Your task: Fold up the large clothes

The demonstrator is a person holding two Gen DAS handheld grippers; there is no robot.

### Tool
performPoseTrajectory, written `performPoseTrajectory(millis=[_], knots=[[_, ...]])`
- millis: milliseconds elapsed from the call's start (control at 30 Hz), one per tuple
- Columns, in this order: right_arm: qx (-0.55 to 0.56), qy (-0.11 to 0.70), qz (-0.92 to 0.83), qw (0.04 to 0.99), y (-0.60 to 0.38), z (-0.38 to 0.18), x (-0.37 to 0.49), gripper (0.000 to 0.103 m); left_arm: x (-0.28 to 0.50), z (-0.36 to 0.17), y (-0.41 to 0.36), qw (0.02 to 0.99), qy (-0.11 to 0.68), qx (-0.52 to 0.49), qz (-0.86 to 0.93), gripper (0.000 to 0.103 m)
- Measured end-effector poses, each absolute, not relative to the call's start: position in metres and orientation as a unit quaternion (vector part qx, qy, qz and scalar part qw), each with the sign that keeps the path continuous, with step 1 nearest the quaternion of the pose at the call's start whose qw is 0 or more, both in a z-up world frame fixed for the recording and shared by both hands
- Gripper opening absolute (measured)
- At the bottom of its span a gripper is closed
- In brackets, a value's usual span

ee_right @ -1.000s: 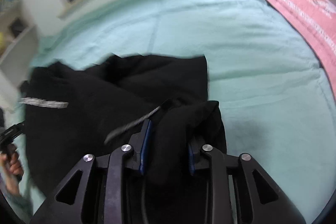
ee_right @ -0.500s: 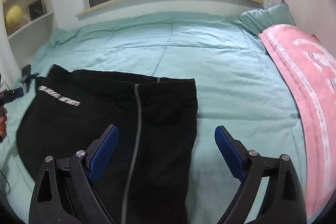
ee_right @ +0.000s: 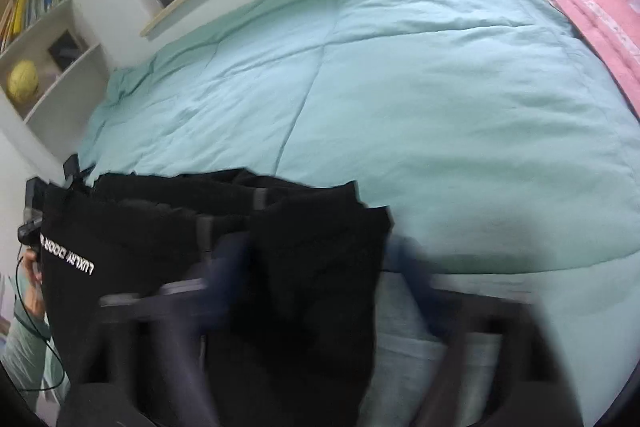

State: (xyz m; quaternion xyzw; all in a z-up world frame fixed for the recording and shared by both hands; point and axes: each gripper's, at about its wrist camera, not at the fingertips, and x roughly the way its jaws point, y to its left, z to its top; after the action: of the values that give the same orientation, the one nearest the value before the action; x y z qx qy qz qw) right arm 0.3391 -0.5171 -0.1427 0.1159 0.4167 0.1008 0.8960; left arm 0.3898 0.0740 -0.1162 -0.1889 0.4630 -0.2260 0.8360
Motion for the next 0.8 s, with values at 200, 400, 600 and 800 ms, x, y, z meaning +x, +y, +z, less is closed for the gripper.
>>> performPoseTrajectory(millis=[200,400,600,800], knots=[[-0.019,0.339,0.005,0.941,-0.480,-0.082,0.284,0.018,0.345,-0.055,0.076,0.893,0.378,-0.152,-0.192,0.012],[-0.052,0.302,-0.078,0.949,-0.462,-0.015,0.318,0.017,0.363,0.003,0.061,0.919,0.333,-0.149,-0.150,0.011],[-0.070,0.391,-0.140,0.907,-0.450,-0.075,0.410,0.017,0.431,-0.047,0.046,0.905,0.398,-0.132,-0.079,0.012],[-0.082,0.494,-0.135,0.855,-0.444,-0.186,0.449,0.021,0.465,-0.144,0.031,0.864,0.490,-0.107,-0.044,0.016]])
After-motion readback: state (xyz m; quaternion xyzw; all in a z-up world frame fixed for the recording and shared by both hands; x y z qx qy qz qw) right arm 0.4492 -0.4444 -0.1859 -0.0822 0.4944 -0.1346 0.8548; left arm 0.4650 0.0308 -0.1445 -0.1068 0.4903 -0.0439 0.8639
